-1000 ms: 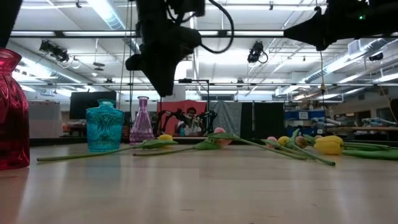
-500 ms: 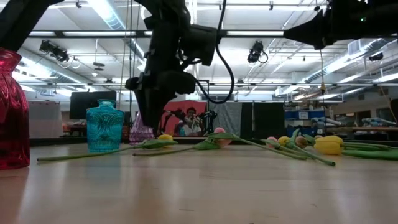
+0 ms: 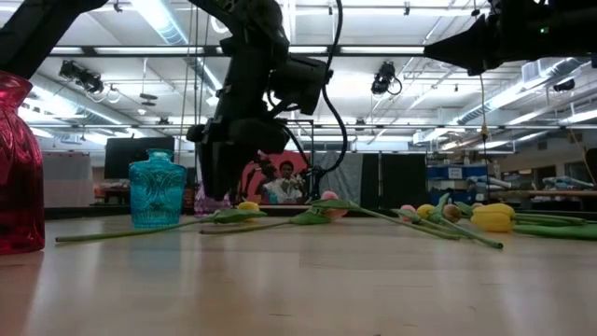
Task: Sort flowers into vase by color
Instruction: Put the yellow flower into the purple flower vase
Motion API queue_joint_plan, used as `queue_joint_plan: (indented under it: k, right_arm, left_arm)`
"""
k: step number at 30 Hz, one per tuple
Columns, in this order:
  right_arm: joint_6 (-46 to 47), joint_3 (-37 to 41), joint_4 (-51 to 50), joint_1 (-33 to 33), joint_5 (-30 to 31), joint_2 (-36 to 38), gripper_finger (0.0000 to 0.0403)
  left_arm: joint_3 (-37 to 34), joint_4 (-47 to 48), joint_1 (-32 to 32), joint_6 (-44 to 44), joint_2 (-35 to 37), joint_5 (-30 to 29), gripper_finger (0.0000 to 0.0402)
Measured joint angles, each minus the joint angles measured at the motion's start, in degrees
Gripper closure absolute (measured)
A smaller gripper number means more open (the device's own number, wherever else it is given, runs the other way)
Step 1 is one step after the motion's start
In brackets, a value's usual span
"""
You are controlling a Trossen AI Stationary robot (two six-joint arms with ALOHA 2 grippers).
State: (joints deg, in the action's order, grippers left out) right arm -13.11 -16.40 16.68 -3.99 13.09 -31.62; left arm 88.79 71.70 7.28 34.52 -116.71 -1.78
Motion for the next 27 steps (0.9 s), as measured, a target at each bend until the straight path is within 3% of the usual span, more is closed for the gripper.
queue_joint_plan:
  k: [8,19,27]
  right_arm:
    - [0.5,0.0,0.3,0.0,-1.0,-0.7,0.0336]
    - [0.6,0.0,0.2,-0.1,-1.4,-1.1,0.0336]
    - [0.6,0.0,0.1,-0.1,-3.6,-1.1,0.0336]
  left_arm:
    - [-0.1,-0.6,-0.6,-0.2,-0.8,-0.2,0.0193]
    - [-0.3,-1.5,-0.7,-1.5,-0.8,-0.3,0.0188]
    - [-7.0,-2.9,-1.8,-0.3,-0.8,2.3,0.0188]
